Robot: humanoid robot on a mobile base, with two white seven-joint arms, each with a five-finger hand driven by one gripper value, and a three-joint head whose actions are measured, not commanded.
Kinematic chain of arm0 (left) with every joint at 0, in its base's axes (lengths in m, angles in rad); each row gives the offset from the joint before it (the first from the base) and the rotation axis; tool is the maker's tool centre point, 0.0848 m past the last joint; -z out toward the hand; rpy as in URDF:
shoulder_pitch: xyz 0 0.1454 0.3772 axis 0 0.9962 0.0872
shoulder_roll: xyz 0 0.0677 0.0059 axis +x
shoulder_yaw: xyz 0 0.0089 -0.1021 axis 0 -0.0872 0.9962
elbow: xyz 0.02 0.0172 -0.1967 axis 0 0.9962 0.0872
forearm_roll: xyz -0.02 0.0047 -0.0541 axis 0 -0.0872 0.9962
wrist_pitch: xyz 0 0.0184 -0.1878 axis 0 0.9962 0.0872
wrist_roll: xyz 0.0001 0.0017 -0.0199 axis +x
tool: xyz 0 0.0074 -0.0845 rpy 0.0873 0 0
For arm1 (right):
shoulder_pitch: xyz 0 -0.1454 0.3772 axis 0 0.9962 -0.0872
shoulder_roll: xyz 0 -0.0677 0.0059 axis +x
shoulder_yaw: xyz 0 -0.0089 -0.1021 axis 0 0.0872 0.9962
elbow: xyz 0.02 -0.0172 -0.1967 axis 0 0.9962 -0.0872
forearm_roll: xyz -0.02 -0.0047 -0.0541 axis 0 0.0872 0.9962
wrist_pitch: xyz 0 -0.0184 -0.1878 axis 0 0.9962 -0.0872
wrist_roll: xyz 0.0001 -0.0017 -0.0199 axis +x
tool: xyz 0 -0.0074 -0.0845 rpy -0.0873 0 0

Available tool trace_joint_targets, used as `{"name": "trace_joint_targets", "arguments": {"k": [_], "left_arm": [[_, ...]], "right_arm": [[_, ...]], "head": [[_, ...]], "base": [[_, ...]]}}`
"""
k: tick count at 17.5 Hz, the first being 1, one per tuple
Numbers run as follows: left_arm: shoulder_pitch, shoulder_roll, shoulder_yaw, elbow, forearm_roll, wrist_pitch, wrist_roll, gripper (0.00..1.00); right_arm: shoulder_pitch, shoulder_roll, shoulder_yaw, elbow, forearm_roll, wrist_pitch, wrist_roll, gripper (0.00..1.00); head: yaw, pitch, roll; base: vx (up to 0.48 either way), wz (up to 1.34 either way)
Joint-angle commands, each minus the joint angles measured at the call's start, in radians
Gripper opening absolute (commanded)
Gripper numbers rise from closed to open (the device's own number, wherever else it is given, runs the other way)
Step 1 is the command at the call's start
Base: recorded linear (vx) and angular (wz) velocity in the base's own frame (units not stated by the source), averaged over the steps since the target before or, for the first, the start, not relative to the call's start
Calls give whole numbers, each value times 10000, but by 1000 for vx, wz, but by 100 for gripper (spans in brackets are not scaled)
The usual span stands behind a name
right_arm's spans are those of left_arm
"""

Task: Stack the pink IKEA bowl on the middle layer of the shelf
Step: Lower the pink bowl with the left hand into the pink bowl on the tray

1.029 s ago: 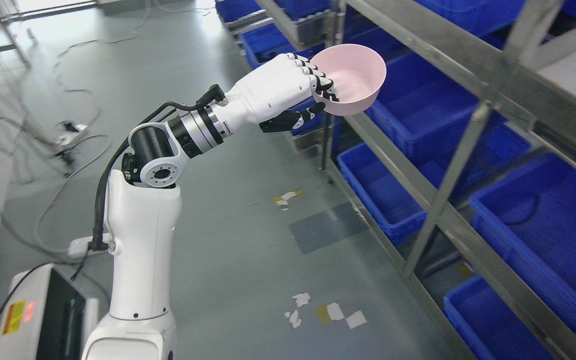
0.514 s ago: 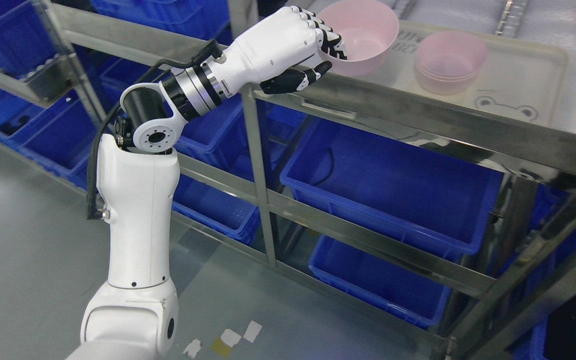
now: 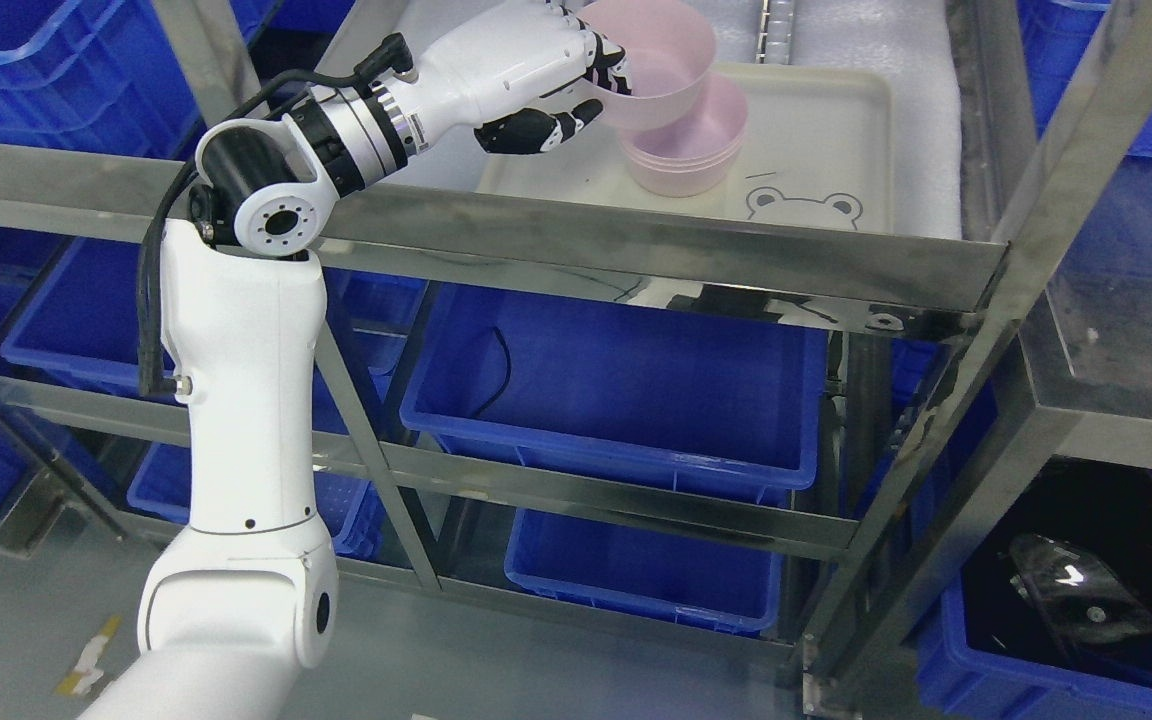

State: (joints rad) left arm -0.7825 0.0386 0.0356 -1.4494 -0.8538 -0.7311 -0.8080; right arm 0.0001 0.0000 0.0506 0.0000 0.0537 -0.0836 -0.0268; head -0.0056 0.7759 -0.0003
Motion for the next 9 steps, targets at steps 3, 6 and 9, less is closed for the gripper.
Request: {"name": "trace_joint_targets", "arguments": {"k": [3, 6, 9], "left_arm": [[-229, 166, -569, 1501, -405, -6, 43, 3], [-183, 425, -648, 1410, -742, -6, -19, 3], [-198, 733, -571, 1394, -743, -6, -19, 3]], "right_arm": [[229, -175, 0, -175, 0, 8, 7, 100], [229, -175, 0, -175, 0, 8, 7, 100], [229, -175, 0, -175, 0, 8, 7, 100]], "head": [[0, 0, 0], [0, 0, 0], [0, -2, 0]], "base": [[86, -340], [58, -226], [24, -124]]}}
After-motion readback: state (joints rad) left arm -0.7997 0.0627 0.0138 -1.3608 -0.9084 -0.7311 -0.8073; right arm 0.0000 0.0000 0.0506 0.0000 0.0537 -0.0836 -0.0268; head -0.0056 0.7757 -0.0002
